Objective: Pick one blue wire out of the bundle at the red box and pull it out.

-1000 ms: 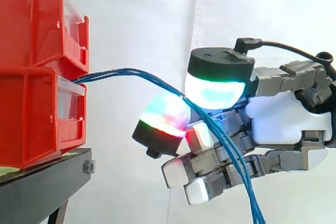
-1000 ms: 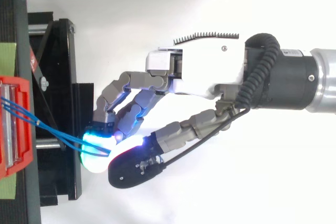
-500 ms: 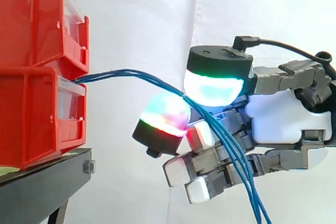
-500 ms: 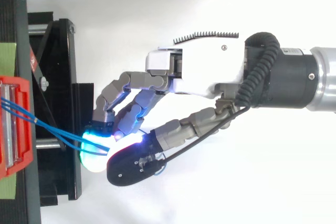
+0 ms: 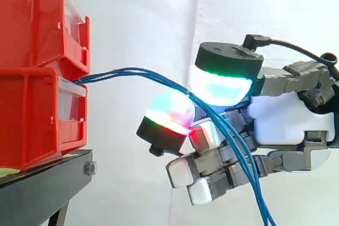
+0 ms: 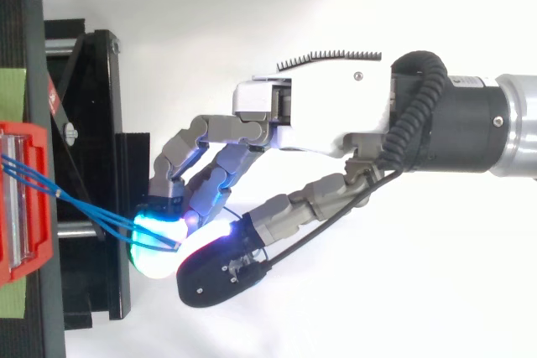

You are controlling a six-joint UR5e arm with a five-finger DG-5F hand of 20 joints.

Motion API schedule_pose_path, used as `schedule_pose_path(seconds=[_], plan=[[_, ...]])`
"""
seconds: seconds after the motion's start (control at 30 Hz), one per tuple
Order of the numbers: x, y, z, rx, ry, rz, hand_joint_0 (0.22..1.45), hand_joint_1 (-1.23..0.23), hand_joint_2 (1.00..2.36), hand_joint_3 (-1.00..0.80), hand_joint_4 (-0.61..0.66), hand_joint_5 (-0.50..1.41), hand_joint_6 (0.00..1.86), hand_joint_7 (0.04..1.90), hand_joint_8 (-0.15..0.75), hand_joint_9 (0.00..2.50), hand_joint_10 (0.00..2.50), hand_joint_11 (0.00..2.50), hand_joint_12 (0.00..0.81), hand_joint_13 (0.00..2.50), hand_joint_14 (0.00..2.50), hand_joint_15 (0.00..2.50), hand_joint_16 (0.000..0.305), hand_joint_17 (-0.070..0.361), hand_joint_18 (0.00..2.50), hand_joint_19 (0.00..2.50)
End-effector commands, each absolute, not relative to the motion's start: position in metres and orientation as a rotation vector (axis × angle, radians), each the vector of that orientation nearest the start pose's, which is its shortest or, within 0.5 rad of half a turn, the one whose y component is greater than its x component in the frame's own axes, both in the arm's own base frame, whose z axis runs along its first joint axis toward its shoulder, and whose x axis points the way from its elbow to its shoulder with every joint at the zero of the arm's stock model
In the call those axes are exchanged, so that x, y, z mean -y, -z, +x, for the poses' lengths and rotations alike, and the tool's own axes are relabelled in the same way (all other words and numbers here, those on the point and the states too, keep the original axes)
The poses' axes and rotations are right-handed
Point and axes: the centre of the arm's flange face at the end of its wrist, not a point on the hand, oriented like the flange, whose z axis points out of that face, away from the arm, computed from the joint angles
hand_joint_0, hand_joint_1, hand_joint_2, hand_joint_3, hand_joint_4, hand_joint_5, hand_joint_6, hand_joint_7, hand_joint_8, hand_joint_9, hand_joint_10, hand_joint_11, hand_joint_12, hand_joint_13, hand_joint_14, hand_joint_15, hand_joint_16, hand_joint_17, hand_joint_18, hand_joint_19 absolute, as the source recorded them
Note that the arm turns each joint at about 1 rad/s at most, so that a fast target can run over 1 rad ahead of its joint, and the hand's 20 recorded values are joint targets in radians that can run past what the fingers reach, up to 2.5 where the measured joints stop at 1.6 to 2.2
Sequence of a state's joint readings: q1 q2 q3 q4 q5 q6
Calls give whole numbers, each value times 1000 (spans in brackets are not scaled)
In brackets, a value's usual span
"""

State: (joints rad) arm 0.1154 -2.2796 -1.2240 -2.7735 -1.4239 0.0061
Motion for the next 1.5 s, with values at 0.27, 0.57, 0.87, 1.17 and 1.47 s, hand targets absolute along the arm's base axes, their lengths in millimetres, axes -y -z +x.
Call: schedule_pose_path(seconds=[0.27,0.57,0.87,1.17,1.47], plan=[[61,-247,755,-1182,-1198,1222,673,-718,1009,-150,366,-170,821,691,310,954,19,717,383,743,19,471,65,146,537,495],[62,-248,755,-1180,-1198,1222,623,-602,1006,-218,379,-136,723,802,325,998,21,694,406,761,20,469,70,158,544,512],[65,-247,754,-1181,-1195,1222,567,-632,1008,-346,307,-142,765,791,308,980,23,717,389,743,19,486,65,147,499,532],[71,-247,754,-1186,-1200,1219,586,-736,1010,-345,238,-151,880,743,285,986,24,740,365,736,20,490,61,136,496,522],[72,-251,754,-1184,-1200,1211,584,-448,1008,-314,239,-60,675,1048,288,1032,21,558,394,764,20,475,69,155,498,530]])
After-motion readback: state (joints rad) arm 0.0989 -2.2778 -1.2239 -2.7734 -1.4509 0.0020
